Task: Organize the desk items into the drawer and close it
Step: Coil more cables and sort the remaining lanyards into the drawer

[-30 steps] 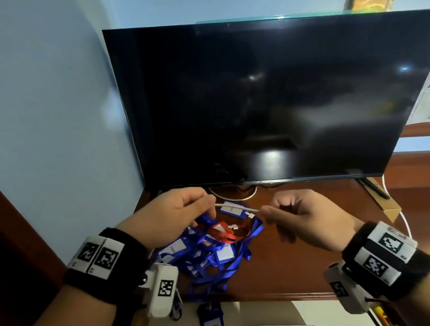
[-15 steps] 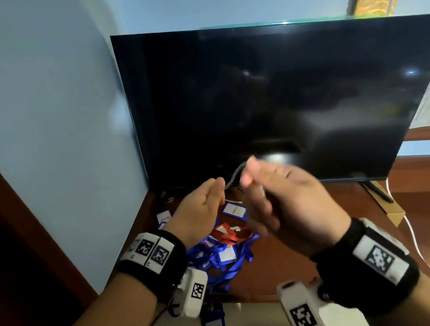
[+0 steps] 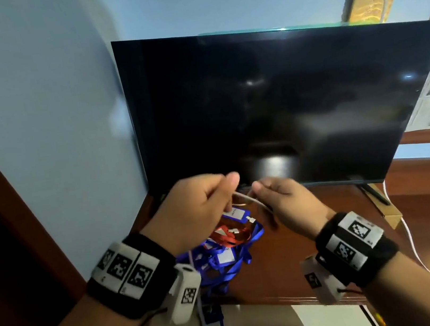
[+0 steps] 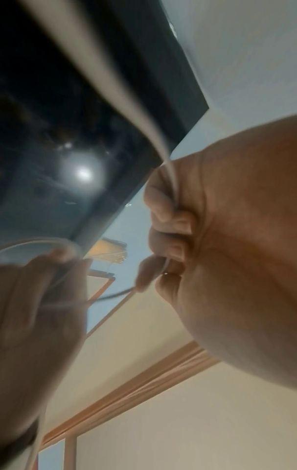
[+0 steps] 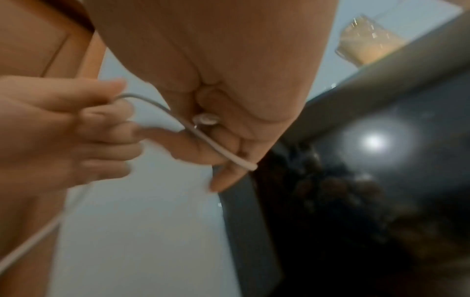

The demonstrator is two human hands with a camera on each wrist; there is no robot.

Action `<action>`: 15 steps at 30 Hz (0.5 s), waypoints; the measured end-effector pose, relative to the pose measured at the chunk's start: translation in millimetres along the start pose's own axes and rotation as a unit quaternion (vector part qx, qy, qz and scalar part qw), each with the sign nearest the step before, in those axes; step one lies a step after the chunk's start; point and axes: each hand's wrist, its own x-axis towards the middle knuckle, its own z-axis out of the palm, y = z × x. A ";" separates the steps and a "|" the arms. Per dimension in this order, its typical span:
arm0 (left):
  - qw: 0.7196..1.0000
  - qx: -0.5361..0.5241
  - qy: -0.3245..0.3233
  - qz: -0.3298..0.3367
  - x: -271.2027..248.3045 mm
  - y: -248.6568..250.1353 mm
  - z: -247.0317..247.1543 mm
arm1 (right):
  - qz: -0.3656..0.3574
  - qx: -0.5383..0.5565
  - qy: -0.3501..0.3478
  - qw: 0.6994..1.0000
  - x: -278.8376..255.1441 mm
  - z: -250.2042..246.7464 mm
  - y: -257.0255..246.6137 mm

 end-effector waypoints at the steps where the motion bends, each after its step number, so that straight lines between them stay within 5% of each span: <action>1: 0.999 0.011 0.033 0.011 8.9 2.4 -5.6 | 0.020 0.084 -0.029 0.996 -6.5 6.4 -7.0; 6: 0.997 -0.009 0.059 -0.040 39.4 -10.4 -1.2 | -0.043 0.366 -0.095 0.925 -28.5 11.9 -57.7; 12: 0.982 -0.084 -0.088 -0.142 15.4 -36.1 41.7 | -0.116 0.549 0.064 0.825 -15.0 -26.9 -85.3; 14: 0.974 -0.074 -0.143 -0.159 -0.5 -37.7 50.8 | -0.162 0.519 0.127 0.830 -6.8 -41.8 -76.2; 15: 0.972 -0.067 -0.160 -0.161 -7.0 -36.7 53.7 | -0.181 0.458 0.161 0.855 -3.6 -47.0 -70.3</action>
